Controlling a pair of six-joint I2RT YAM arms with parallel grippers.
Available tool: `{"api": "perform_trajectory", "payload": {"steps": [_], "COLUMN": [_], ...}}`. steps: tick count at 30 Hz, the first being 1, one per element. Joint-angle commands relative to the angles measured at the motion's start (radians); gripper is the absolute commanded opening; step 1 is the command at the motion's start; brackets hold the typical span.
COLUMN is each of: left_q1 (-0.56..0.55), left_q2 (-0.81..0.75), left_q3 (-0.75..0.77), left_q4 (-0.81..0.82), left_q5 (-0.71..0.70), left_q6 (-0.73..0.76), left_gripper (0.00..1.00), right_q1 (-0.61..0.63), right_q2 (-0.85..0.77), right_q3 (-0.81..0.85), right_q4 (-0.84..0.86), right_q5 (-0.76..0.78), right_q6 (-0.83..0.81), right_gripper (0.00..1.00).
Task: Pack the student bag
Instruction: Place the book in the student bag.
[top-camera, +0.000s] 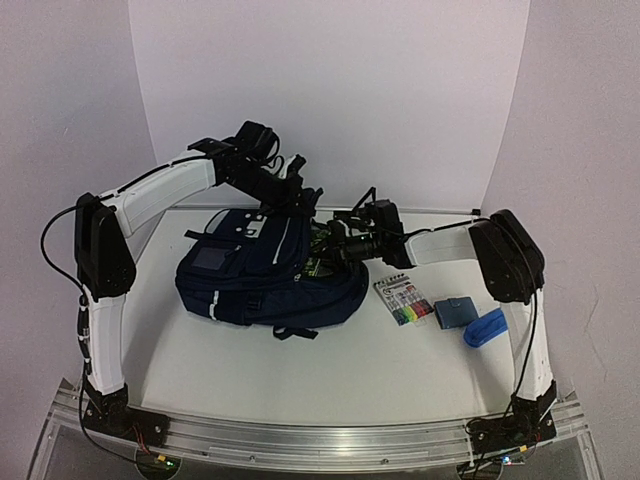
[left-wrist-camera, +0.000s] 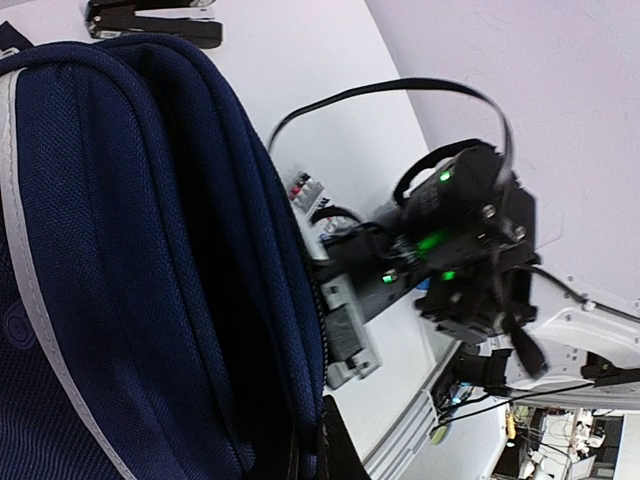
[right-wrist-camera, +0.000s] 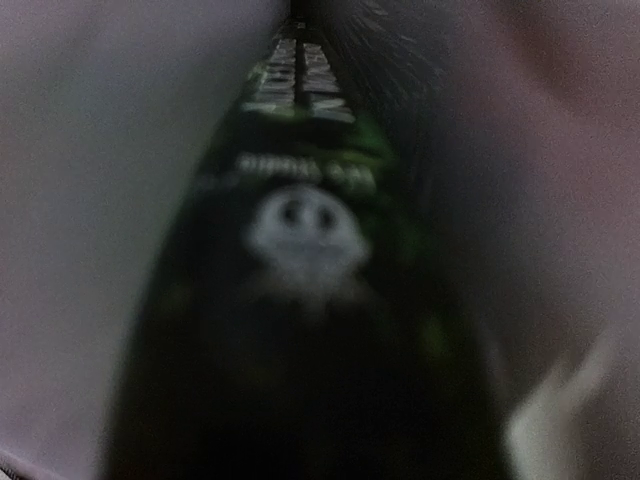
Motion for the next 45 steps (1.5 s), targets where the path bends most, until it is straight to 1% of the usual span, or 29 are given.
{"api": "perform_trajectory", "payload": {"steps": [1, 4, 5, 6, 8, 9, 12, 13, 15, 17, 19, 20, 22, 24, 25, 26, 27, 31, 34, 36, 37, 39, 41, 42, 43, 44, 45], "left_q1": [-0.008, -0.008, -0.009, -0.008, -0.008, -0.008, -0.001, 0.006, 0.022, 0.036, 0.046, 0.051, 0.055, 0.056, 0.057, 0.057, 0.057, 0.057, 0.057, 0.057, 0.057, 0.057, 0.056, 0.057, 0.057, 0.057, 0.057], "left_q2": [-0.021, -0.012, -0.01, -0.009, -0.01, -0.012, -0.025, -0.032, -0.048, -0.064, -0.071, -0.072, -0.067, -0.058, -0.053, -0.048, -0.044, -0.038, -0.038, -0.037, -0.035, -0.034, -0.034, -0.033, -0.032, -0.033, -0.035], "left_q3": [0.099, 0.107, 0.11, 0.111, 0.11, 0.104, 0.09, 0.078, 0.054, 0.024, 0.009, 0.003, -0.001, 0.0, 0.0, -0.003, -0.005, -0.009, -0.008, -0.007, -0.007, -0.009, -0.011, -0.01, -0.009, -0.01, -0.013], "left_q4": [0.189, 0.191, 0.19, 0.191, 0.187, 0.184, 0.163, 0.163, 0.175, 0.187, 0.187, 0.186, 0.18, 0.168, 0.163, 0.163, 0.164, 0.177, 0.186, 0.195, 0.199, 0.206, 0.214, 0.213, 0.212, 0.21, 0.211], "left_q5": [0.127, 0.136, 0.138, 0.137, 0.124, 0.108, 0.05, 0.036, 0.024, 0.013, 0.005, 0.004, 0.003, 0.002, 0.003, 0.009, 0.014, 0.029, 0.038, 0.05, 0.055, 0.071, 0.077, 0.076, 0.076, 0.076, 0.072], "left_q6": [-0.013, -0.016, -0.018, -0.019, -0.021, -0.019, -0.014, -0.021, -0.037, -0.048, -0.049, -0.05, -0.048, -0.045, -0.044, -0.042, -0.041, -0.041, -0.042, -0.046, -0.049, -0.05, -0.053, -0.055, -0.055, -0.054, -0.052], "left_gripper": [0.0, 0.0, 0.0, 0.0, 0.0, 0.0, 0.0, 0.0, 0.0, 0.0, 0.0, 0.0, 0.0, 0.0, 0.0, 0.0, 0.0, 0.0, 0.0, 0.0, 0.0, 0.0, 0.0, 0.0, 0.0, 0.0, 0.0], "right_q1": [0.031, 0.048, 0.052, 0.055, 0.056, 0.056, 0.044, 0.036, 0.018, -0.006, -0.02, -0.027, -0.036, -0.04, -0.04, -0.04, -0.041, -0.045, -0.041, -0.031, -0.022, 0.0, 0.028, 0.042, 0.055, 0.066, 0.069], "right_q2": [0.024, 0.055, 0.066, 0.075, 0.089, 0.089, 0.058, 0.036, -0.01, -0.044, -0.083, -0.106, -0.148, -0.18, -0.186, -0.189, -0.191, -0.183, -0.152, -0.125, -0.104, -0.064, -0.027, -0.013, -0.006, 0.0, 0.002], "right_q3": [0.111, 0.143, 0.153, 0.162, 0.174, 0.179, 0.187, 0.178, 0.152, 0.139, 0.137, 0.125, 0.085, 0.064, 0.06, 0.058, 0.053, 0.029, 0.043, 0.08, 0.099, 0.146, 0.185, 0.196, 0.21, 0.225, 0.234], "right_q4": [0.231, 0.224, 0.222, 0.22, 0.191, 0.142, -0.009, -0.043, -0.076, -0.147, -0.246, -0.267, -0.278, -0.276, -0.275, -0.276, -0.277, -0.296, -0.306, -0.309, -0.309, -0.301, -0.245, -0.211, -0.191, -0.178, -0.173], "right_q5": [0.024, 0.053, 0.065, 0.079, 0.111, 0.124, 0.172, 0.188, 0.215, 0.243, 0.284, 0.304, 0.327, 0.317, 0.305, 0.295, 0.288, 0.293, 0.306, 0.318, 0.321, 0.318, 0.291, 0.281, 0.277, 0.275, 0.273], "right_q6": [0.088, 0.086, 0.087, 0.083, 0.059, 0.035, -0.071, -0.104, -0.151, -0.196, -0.267, -0.291, -0.313, -0.335, -0.347, -0.359, -0.368, -0.385, -0.373, -0.369, -0.366, -0.347, -0.291, -0.261, -0.242, -0.23, -0.228], "right_gripper": [0.0, 0.01, 0.03, 0.08, 0.23, 0.37, 0.63, 0.7, 0.8, 0.84, 0.85, 0.85, 0.87, 0.94, 0.94, 0.93, 0.89, 0.69, 0.6, 0.47, 0.38, 0.26, 0.12, 0.07, 0.05, 0.08, 0.18]}}
